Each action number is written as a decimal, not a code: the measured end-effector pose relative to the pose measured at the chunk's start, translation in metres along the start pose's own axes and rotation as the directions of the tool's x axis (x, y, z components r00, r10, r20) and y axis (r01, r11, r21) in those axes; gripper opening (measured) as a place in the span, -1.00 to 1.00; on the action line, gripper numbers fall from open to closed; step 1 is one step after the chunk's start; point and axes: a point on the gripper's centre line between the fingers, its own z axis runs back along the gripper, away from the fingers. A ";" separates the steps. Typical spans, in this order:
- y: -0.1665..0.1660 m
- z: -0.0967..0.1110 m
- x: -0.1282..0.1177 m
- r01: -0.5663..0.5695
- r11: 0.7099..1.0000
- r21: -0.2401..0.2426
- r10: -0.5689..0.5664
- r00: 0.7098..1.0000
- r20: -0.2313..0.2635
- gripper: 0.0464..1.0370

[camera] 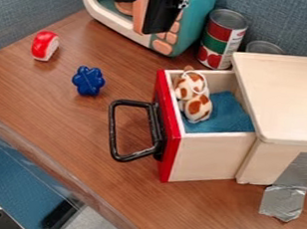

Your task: Take out the toy dog from the drawer and put it on the right side of the table

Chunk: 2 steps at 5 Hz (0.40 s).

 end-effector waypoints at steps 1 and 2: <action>0.000 -0.008 0.000 -0.005 1.000 0.000 0.005 1.000 -0.024 0.92; -0.001 -0.025 0.019 0.024 0.992 0.122 -0.030 0.998 0.047 0.92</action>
